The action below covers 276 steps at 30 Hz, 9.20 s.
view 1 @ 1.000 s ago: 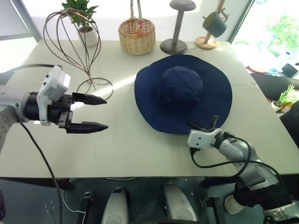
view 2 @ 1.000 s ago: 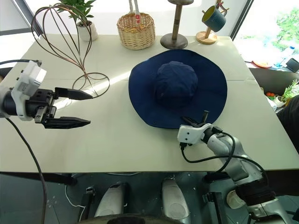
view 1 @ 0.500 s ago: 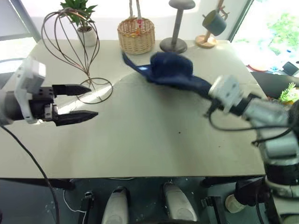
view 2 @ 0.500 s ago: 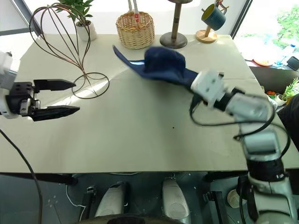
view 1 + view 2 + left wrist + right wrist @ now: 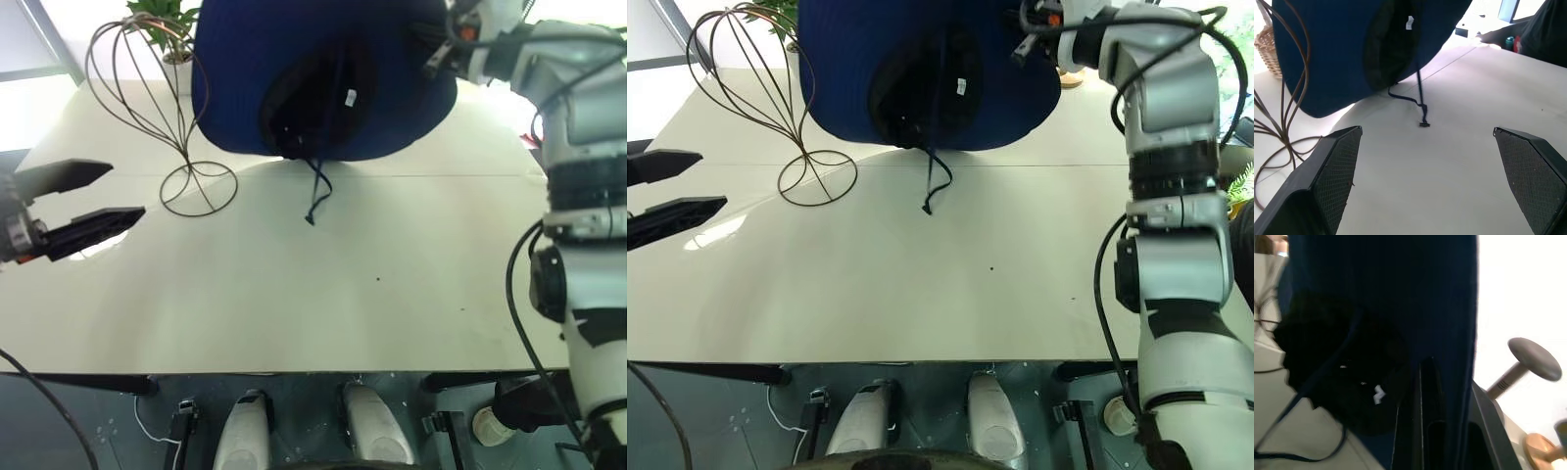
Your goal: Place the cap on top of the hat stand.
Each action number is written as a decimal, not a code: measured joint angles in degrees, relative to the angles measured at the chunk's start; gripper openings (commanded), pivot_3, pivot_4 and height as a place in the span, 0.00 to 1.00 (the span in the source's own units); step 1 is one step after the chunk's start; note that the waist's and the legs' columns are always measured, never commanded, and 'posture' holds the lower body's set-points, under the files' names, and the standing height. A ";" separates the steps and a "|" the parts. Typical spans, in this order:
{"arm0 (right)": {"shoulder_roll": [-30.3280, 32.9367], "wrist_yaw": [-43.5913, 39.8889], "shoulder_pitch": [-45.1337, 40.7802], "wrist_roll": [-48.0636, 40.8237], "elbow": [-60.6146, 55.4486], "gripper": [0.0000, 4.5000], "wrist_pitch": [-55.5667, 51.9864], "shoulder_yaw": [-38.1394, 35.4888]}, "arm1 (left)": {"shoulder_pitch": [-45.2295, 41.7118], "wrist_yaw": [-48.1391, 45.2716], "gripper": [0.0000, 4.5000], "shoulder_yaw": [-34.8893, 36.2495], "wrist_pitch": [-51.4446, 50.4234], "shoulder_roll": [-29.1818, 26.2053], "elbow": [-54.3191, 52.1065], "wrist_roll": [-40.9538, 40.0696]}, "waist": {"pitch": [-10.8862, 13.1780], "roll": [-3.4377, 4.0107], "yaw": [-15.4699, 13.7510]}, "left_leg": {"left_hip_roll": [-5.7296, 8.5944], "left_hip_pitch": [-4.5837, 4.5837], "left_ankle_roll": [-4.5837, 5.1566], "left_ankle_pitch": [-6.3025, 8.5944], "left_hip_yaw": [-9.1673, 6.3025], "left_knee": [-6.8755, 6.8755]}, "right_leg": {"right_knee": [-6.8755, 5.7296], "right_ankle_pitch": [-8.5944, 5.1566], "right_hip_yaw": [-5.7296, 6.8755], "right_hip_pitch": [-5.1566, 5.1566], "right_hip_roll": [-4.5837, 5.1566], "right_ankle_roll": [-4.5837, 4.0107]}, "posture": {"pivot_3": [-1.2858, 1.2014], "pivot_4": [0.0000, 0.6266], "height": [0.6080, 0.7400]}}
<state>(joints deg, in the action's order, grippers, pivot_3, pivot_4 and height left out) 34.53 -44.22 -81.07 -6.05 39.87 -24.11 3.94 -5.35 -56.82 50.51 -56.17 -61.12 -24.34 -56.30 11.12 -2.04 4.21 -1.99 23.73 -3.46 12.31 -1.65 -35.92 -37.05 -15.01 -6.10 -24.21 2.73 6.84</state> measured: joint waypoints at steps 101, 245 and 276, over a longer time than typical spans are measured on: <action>-20.96 32.58 -28.54 -4.24 39.25 0.00 3.21 -32.04 | 16.35 17.03 1.00 8.51 8.04 8.36 -8.56 -11.87 | 0.27 0.45 4.49 | 0.03 0.52 -0.01 -0.01 -0.26 0.25 | -0.19 0.14 0.09 -0.55 -0.09 0.23 | 0.52 0.24 1.00; -36.63 52.71 13.56 48.27 13.59 0.00 61.24 27.86 | 41.09 20.81 1.00 32.72 8.81 12.19 -1.71 -24.08 | -0.03 -0.09 4.59 | -0.04 0.14 -0.08 -0.04 -0.42 0.25 | -0.44 0.05 0.26 -0.31 -0.10 -0.08 | 0.52 0.24 1.00; -26.56 18.84 19.96 33.99 -1.55 0.99 57.14 23.90 | 33.29 19.41 1.00 26.92 9.23 8.36 1.29 -17.92 | -0.07 -0.15 4.27 | -0.03 -0.11 -0.08 -0.04 -0.39 0.34 | -0.39 0.00 0.25 -0.09 -0.08 -0.16 | 0.52 0.24 1.00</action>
<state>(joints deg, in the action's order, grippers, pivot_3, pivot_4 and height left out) 7.97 -25.38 -61.10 27.93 38.32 33.03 27.85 27.93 -37.41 77.43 -46.94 -52.76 -23.05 -74.22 11.06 -2.19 8.47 -2.03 23.62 -3.54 12.27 -2.03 -35.59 -37.44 -15.00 -5.85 -24.30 2.65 6.67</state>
